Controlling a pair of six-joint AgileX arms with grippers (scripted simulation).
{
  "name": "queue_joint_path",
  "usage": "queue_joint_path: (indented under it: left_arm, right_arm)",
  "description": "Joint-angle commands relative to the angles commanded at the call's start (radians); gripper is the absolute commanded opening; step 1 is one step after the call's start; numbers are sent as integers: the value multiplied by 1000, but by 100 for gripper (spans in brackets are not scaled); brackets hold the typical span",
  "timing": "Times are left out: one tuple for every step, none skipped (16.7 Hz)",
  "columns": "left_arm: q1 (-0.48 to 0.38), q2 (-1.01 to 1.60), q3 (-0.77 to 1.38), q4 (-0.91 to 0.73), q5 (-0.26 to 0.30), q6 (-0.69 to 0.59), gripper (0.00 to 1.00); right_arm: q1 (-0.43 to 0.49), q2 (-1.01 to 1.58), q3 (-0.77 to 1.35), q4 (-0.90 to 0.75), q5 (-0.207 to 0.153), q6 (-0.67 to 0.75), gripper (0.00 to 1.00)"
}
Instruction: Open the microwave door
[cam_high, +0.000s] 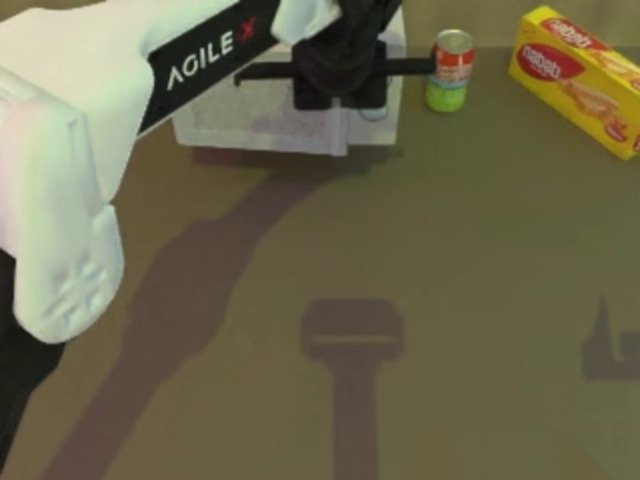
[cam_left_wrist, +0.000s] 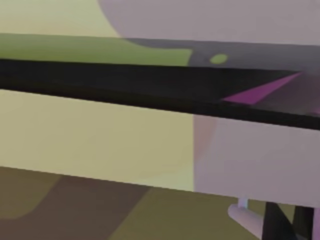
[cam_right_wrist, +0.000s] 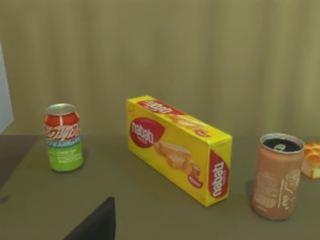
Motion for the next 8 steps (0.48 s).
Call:
queue_joint_path:
  left_arm:
    - [0, 0, 0, 0, 0, 0, 0]
    - [0, 0, 0, 0, 0, 0, 0]
    - [0, 0, 0, 0, 0, 0, 0]
    - [0, 0, 0, 0, 0, 0, 0]
    - [0, 0, 0, 0, 0, 0, 0]
    - [0, 0, 0, 0, 0, 0, 0]
    - [-6, 8, -1, 2, 6, -5, 0]
    - [-6, 6, -4, 4, 6, -2, 0]
  right_arm:
    - [0, 0, 0, 0, 0, 0, 100]
    - [0, 0, 0, 0, 0, 0, 100]
    - [0, 0, 0, 0, 0, 0, 100]
    - [0, 0, 0, 0, 0, 0, 100]
    - [0, 0, 0, 0, 0, 0, 100]
    - [0, 0, 0, 0, 0, 0, 100]
    - [0, 0, 0, 0, 0, 0, 100]
    - [0, 0, 0, 0, 0, 0, 100]
